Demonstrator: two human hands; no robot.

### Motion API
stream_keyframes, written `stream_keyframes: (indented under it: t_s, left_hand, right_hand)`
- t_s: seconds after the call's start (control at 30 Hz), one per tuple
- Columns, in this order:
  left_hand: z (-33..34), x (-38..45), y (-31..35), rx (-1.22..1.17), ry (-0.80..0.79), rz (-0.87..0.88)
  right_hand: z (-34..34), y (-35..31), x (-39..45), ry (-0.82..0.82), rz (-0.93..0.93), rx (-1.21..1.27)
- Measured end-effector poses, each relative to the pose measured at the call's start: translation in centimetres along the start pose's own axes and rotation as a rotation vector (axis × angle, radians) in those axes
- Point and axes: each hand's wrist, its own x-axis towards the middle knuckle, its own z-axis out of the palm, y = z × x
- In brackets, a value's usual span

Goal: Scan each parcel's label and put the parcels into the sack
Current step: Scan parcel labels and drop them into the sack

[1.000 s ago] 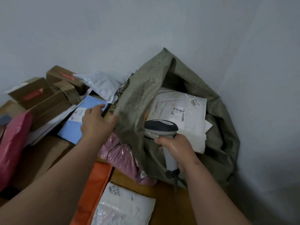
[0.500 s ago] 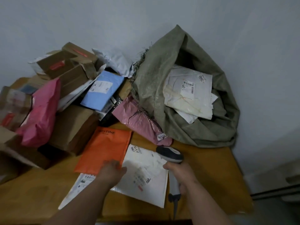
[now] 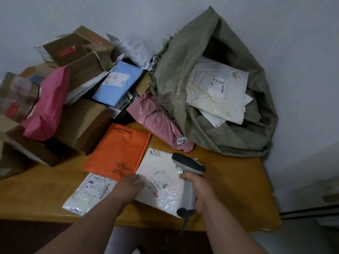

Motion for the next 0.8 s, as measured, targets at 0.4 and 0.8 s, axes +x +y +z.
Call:
stream_keyframes:
  t_s: [0.4, 0.8]
  left_hand:
    - [-1.8, -3.0, 3.4, -0.415, 0.088, 0.081]
    - [-5.6, -5.0, 6.3, -0.724, 0.037, 0.152]
  right_hand:
    - [-3.6, -4.9, -4.8, -0.104, -0.279, 0.026]
    - [-1.8, -6.5, -8.7, -0.042, -0.431, 0.112]
